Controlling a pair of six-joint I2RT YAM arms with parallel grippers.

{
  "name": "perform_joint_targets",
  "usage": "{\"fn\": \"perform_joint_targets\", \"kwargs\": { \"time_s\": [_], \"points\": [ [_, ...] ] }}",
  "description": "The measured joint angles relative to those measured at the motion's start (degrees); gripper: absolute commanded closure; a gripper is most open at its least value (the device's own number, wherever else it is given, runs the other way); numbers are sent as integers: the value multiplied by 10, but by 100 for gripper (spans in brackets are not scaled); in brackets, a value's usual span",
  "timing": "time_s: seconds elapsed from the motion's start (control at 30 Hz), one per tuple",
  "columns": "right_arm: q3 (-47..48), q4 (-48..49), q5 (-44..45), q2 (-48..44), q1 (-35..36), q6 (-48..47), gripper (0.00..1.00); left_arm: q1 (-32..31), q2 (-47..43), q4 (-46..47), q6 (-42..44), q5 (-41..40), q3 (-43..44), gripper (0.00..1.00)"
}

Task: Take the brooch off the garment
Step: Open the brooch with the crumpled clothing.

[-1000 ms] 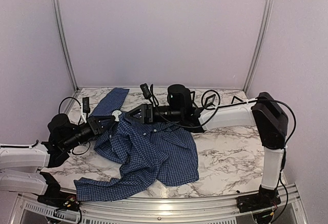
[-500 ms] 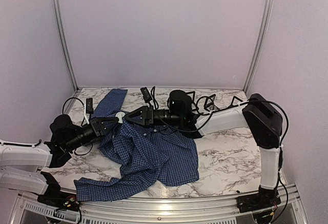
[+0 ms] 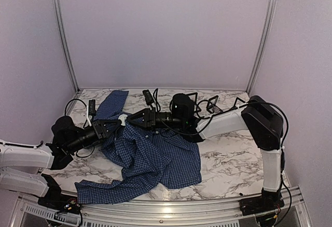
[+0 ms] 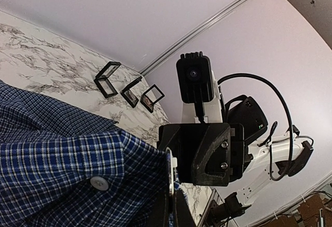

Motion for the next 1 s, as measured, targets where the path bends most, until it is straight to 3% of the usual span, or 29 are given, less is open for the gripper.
{"fn": "perform_joint_targets", "kwargs": {
  "time_s": [1.0],
  "points": [
    [-3,1,0,6,0,2,86,-2,24,7,3,15,12,100]
  ]
}}
